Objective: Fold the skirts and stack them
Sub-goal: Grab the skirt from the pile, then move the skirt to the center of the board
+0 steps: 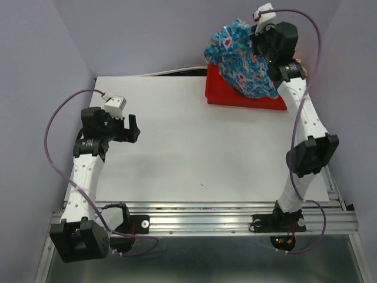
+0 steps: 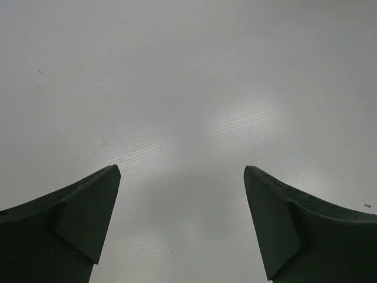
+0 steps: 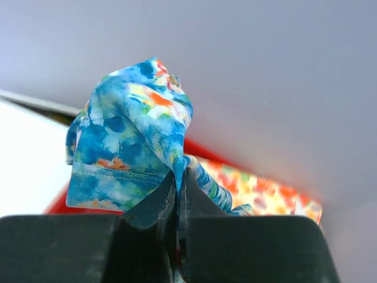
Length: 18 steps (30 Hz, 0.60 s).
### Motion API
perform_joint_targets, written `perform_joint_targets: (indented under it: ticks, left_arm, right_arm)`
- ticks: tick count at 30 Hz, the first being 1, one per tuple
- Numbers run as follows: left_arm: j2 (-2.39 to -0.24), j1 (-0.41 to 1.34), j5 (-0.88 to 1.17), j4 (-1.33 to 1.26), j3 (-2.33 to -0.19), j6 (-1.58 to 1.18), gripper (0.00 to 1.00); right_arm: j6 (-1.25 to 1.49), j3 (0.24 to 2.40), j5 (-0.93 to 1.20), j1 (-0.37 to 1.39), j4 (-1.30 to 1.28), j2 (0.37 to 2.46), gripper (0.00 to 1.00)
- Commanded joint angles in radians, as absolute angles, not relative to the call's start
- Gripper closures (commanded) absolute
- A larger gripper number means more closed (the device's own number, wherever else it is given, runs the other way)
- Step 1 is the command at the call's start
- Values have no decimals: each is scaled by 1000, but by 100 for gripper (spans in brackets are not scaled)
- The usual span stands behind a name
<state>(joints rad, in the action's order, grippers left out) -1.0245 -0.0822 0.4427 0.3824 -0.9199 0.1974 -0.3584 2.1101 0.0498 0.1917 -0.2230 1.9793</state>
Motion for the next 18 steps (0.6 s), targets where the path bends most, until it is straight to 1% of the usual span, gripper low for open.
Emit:
perform_joint_targets:
  ticks: [1, 2, 4, 5, 8, 9, 11, 12, 14, 15, 17, 18]
  left_arm:
    - [-1008, -87, 420, 333, -1020, 184, 2]
    - [-1015, -101, 434, 336, -1054, 176, 2]
    - [-1028, -142, 481, 348, -1107, 173, 2]
    - [-1041, -159, 533, 351, -1124, 164, 2]
    - [-1060, -207, 616, 353, -1173, 155, 2]
    - [-1061, -207, 627, 353, -1180, 159, 2]
    - [-1055, -209, 644, 348, -1178, 172, 2]
    - [-1055, -209, 667, 353, -1174, 202, 2]
    - [-1061, -209, 681, 380, -1163, 235, 2]
    - [-1069, -209, 702, 397, -1160, 253, 2]
    - [-1106, -209, 716, 458, -1151, 322, 2]
    - [-1120, -209, 713, 477, -1144, 343, 2]
  right_arm:
    - [-279, 2069, 254, 206, -242, 1789, 99]
    - [-270, 2062, 340, 206, -267, 1767, 99]
    - [-256, 2028, 443, 206, -337, 1700, 99]
    - [-233, 2008, 522, 215, -351, 1677, 99]
    - [-206, 1904, 626, 242, -391, 1590, 99]
    - [-207, 1875, 697, 242, -405, 1569, 99]
    - [-183, 1800, 751, 268, -426, 1531, 99]
    - [-175, 1705, 788, 268, -429, 1498, 99]
    - [-109, 1600, 802, 290, -448, 1476, 99]
    - [-71, 1480, 801, 290, -445, 1459, 99]
    - [38, 1352, 784, 290, -401, 1447, 99]
    - [60, 1227, 746, 290, -373, 1433, 99]
